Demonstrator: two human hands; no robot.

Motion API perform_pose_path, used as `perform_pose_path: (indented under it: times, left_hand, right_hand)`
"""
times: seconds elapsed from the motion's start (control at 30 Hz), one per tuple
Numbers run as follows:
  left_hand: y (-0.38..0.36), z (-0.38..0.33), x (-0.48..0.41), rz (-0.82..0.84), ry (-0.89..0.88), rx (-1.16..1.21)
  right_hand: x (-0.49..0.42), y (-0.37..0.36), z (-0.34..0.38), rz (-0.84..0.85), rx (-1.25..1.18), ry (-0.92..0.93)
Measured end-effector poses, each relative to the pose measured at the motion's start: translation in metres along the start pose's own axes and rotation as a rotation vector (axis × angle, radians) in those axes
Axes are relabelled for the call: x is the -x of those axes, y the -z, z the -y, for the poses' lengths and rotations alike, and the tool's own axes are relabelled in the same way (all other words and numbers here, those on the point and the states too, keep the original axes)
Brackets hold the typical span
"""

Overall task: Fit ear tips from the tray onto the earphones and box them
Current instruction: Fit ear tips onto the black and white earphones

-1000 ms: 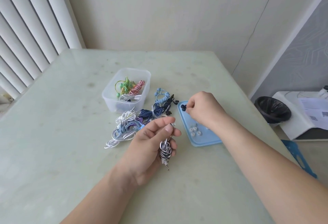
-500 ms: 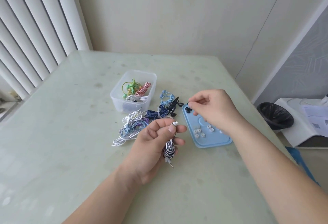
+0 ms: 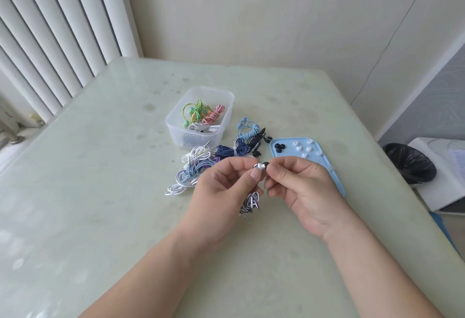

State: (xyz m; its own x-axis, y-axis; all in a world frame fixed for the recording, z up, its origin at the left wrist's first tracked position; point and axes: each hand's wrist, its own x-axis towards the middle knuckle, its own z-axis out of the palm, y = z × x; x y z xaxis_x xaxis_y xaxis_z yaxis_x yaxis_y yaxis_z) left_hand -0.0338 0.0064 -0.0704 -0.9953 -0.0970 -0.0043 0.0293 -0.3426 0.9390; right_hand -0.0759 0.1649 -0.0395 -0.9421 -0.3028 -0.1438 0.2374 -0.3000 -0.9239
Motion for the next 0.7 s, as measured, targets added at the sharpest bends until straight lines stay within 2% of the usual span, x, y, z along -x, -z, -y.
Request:
perform_pose_path:
  times: [0.37,0.7]
  left_hand:
    - [-0.0028,0.0001,0.0028,-0.015,-0.057,-0.079]
    - [-0.0029,-0.0023,0.0034,-0.027,-0.059,-0.138]
  right_hand:
    - [0.0023,0.0009,-0.007,0.059,0.016,0.06]
    - [0.0032,0.0008,-0.0098,0.034,0.153,0.202]
